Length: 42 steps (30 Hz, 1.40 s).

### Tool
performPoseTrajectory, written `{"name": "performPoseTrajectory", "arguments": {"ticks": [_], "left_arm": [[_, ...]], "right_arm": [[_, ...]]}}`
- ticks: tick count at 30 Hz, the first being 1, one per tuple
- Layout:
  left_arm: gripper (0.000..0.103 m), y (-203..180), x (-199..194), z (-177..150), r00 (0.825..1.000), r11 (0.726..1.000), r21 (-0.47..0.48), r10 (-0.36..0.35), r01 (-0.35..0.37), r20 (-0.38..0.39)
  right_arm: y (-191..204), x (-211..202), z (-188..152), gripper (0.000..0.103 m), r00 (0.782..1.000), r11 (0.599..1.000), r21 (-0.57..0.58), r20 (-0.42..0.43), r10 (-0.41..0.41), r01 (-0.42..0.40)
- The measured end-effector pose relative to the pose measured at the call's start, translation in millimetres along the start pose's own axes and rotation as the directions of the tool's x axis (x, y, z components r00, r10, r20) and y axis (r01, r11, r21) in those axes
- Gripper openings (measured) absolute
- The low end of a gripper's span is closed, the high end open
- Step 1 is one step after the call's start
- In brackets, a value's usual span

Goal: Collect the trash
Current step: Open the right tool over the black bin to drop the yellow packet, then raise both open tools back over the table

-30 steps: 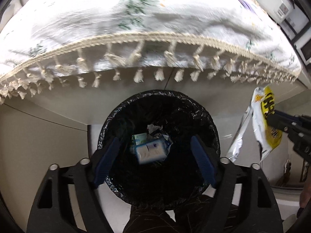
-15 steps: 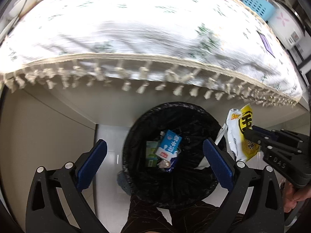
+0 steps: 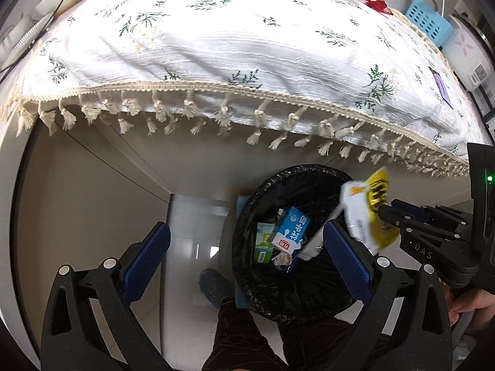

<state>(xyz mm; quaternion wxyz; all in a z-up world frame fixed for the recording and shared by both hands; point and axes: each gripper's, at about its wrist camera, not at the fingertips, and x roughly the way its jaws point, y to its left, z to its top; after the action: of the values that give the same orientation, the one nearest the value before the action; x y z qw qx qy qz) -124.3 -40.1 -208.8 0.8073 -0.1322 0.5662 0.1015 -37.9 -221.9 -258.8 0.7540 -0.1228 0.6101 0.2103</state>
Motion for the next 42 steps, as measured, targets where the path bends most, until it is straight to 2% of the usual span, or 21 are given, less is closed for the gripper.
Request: {"name": "performPoseTrajectory", "arguments": {"ticks": [1,3,12,15,20,28,34,42], "left_arm": [[0.097,0.5,0.5,0.3,1.000,1.000,-0.001,0.000,0.000,0.000],[0.097,-4.1,0.5,1.5,1.000,1.000,-0.002,0.004,-0.004,0.004],[0.097,-33.3,-20.6,11.6,1.000,0.995,-0.095,0.015,-0.013,0.026],[0.097,-42.9,-35.8,18.5,0.999,0.991,-0.132,0.013,-0.009,0.032],[0.097,-53.4,-62.4,30.0,0.998,0.990,-0.140,0.018,-0.010,0.055],[0.097,-56.1,-83.9,64.5,0.997,0.997,-0.078,-0.004,0.010,0.080],[0.097,-50.5,-95.7,93.4,0.995,0.999,-0.033,-0.014,0.017,0.098],[0.097,-49.1,-103.2,140.3,0.992,1.000,-0.001,-0.024,0.024,0.124]], "right_arm": [[-0.3,-3.1,0.6,0.036,1.000,1.000,-0.003,0.006,-0.004,0.004],[-3.0,-13.6,4.1,0.054,1.000,1.000,-0.013,0.027,-0.007,0.008],[-34.0,-74.9,25.3,0.084,0.991,0.998,-0.064,0.130,0.005,0.003],[-41.3,-97.9,35.4,0.090,0.986,0.998,-0.066,0.168,0.014,-0.003],[-65.3,-135.2,43.7,0.092,0.977,0.999,-0.049,0.215,0.005,0.006],[-97.7,-169.3,51.9,0.092,0.967,0.996,0.059,0.244,-0.072,0.060],[-94.8,-182.6,57.1,0.092,0.954,0.988,0.112,0.268,-0.135,0.109],[-104.6,-193.9,64.5,0.092,0.947,0.977,0.171,0.272,-0.169,0.125]]}}
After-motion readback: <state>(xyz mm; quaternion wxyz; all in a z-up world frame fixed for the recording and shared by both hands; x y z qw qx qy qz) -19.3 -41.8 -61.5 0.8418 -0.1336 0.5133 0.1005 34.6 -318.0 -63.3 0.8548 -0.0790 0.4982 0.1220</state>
